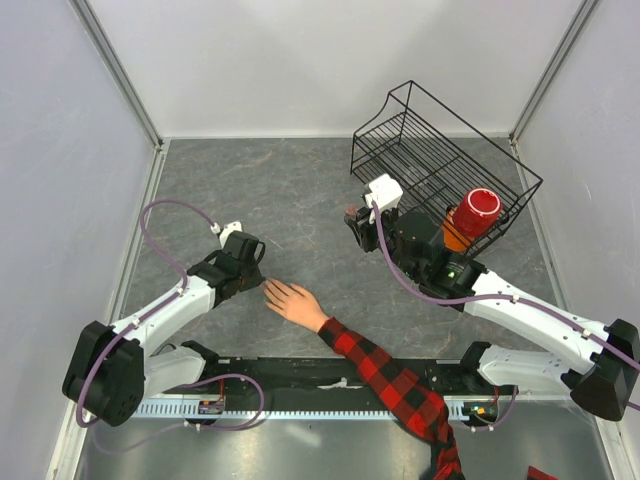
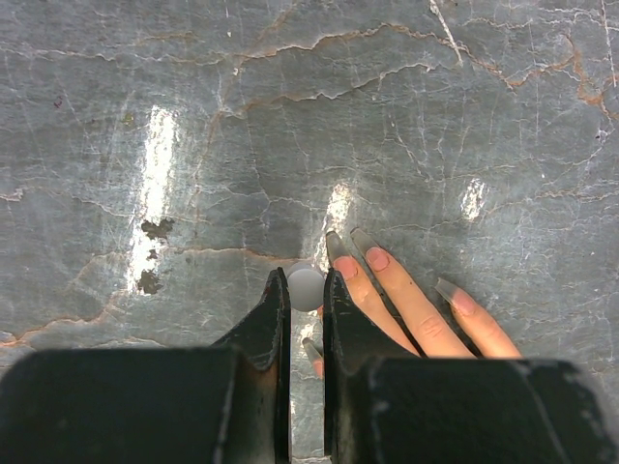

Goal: Paint the nails

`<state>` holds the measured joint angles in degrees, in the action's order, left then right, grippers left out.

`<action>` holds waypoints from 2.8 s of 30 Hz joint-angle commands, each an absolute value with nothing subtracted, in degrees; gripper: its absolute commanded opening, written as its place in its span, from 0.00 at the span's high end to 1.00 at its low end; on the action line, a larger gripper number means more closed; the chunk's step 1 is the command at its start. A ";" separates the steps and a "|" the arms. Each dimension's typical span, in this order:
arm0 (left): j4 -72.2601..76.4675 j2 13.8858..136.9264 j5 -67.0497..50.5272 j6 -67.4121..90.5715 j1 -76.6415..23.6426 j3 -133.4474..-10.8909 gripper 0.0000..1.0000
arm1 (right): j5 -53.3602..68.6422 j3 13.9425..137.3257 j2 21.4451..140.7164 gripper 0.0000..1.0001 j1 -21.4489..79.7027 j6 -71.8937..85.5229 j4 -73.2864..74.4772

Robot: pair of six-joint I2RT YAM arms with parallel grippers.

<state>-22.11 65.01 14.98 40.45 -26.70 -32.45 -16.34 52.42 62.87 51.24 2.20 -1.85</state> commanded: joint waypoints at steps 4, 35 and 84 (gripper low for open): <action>-21.26 63.29 18.02 38.32 -26.37 -34.63 0.98 | -15.56 55.28 62.67 1.00 51.06 3.08 -3.60; -22.33 62.93 11.25 37.88 -26.46 -33.66 0.98 | -15.29 54.93 62.05 1.00 51.06 3.34 -3.25; -26.62 60.65 15.47 35.77 -26.28 -38.06 0.98 | -15.29 54.76 61.88 1.00 50.98 3.51 -3.16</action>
<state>-24.01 64.16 14.94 38.17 -26.68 -35.99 -16.08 52.42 62.87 51.13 2.79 -1.65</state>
